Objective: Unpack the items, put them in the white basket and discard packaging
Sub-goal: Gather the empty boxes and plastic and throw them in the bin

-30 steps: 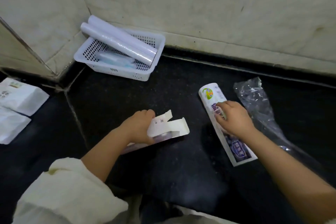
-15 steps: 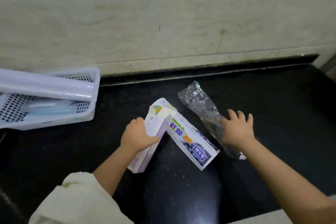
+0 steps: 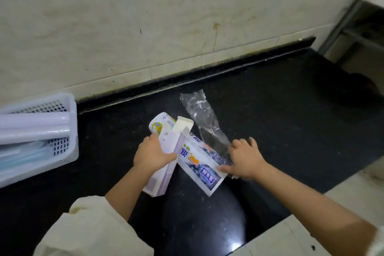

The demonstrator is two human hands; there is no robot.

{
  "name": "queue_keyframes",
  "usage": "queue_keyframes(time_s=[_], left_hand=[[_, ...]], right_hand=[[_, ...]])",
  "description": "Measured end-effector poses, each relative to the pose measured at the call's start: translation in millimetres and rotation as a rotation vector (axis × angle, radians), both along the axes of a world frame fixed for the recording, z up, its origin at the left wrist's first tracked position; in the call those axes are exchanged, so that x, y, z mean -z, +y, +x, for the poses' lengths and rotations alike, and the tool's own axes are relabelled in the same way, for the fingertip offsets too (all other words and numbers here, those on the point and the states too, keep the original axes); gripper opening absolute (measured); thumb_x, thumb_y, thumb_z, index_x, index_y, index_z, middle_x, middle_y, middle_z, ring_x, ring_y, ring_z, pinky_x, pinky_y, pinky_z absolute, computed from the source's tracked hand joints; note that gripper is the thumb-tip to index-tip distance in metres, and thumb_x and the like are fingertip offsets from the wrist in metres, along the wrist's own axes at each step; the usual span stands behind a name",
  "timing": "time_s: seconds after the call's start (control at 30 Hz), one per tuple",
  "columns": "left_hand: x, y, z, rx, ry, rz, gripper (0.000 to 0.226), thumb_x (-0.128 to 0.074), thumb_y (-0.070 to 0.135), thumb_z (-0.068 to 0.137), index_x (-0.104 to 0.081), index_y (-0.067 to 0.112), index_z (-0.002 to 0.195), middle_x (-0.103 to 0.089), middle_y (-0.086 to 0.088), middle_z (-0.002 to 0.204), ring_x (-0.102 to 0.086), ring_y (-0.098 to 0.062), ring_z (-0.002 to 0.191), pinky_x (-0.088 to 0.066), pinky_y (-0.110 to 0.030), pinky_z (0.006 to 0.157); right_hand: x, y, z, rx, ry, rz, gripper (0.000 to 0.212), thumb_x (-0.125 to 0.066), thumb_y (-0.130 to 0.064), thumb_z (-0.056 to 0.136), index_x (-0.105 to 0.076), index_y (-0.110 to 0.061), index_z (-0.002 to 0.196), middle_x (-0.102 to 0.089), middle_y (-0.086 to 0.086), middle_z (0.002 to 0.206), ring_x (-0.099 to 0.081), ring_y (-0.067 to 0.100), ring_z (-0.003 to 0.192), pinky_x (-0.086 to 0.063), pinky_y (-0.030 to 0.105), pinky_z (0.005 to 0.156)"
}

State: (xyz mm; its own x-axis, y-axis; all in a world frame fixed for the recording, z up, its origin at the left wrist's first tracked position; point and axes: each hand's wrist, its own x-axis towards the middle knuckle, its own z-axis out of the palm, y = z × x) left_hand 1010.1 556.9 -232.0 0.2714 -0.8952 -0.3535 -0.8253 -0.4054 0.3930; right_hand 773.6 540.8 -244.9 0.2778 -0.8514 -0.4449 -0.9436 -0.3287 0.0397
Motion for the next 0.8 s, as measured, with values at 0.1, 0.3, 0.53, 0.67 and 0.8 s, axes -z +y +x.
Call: queue_keyframes(time_s=[0.1, 0.3, 0.53, 0.67, 0.8], left_hand=[[9.6, 0.2, 0.5, 0.027, 0.001, 0.042, 0.066, -0.071, 0.037, 0.072, -0.044, 0.004, 0.123, -0.049, -0.016, 0.127, -0.049, -0.031, 0.117, -0.044, -0.036, 0.092], [15.9, -1.1, 3.9, 0.030, 0.016, 0.051, 0.063, -0.070, 0.036, 0.072, -0.046, 0.003, 0.120, -0.050, -0.016, 0.125, -0.050, -0.032, 0.116, -0.044, -0.034, 0.090], [21.0, -2.7, 11.8, 0.052, 0.005, 0.064, 0.064, -0.069, 0.039, 0.073, -0.045, 0.003, 0.121, -0.048, -0.017, 0.126, -0.050, -0.034, 0.115, -0.044, -0.038, 0.089], [24.7, -1.0, 12.4, 0.069, 0.027, 0.066, 0.061, -0.070, 0.036, 0.073, -0.048, 0.003, 0.119, -0.049, -0.017, 0.124, -0.051, -0.033, 0.113, -0.045, -0.036, 0.087], [25.3, -1.8, 14.2, 0.073, 0.049, 0.062, 0.059, -0.070, 0.035, 0.074, -0.048, 0.003, 0.118, -0.050, -0.016, 0.122, -0.052, -0.032, 0.112, -0.044, -0.034, 0.083]], right_hand=[[17.9, 10.8, 23.2, 0.085, 0.032, 0.098, 0.092, -0.040, -0.079, 0.069, -0.051, -0.007, 0.125, -0.040, 0.012, 0.140, -0.031, 0.029, 0.132, -0.002, 0.059, 0.114], [35.3, 30.9, 56.1, 0.140, 0.049, -0.007, 0.091, -0.050, -0.064, 0.076, -0.028, -0.001, 0.137, -0.035, 0.019, 0.140, -0.031, 0.036, 0.131, -0.003, 0.061, 0.113], [23.0, 38.6, 15.0, -0.071, 0.113, -0.062, 0.097, -0.062, -0.042, 0.075, -0.009, -0.001, 0.145, -0.016, 0.012, 0.153, -0.011, 0.029, 0.143, 0.008, 0.063, 0.111], [30.6, 48.2, 11.7, -0.006, 0.110, -0.110, 0.086, -0.055, -0.032, 0.081, -0.007, -0.001, 0.145, -0.014, 0.015, 0.154, -0.010, 0.028, 0.143, 0.006, 0.059, 0.114], [40.6, 51.6, 18.4, 0.039, 0.080, -0.155, 0.075, -0.044, -0.031, 0.086, -0.009, 0.000, 0.145, -0.017, 0.017, 0.154, -0.013, 0.029, 0.143, 0.003, 0.058, 0.115]])
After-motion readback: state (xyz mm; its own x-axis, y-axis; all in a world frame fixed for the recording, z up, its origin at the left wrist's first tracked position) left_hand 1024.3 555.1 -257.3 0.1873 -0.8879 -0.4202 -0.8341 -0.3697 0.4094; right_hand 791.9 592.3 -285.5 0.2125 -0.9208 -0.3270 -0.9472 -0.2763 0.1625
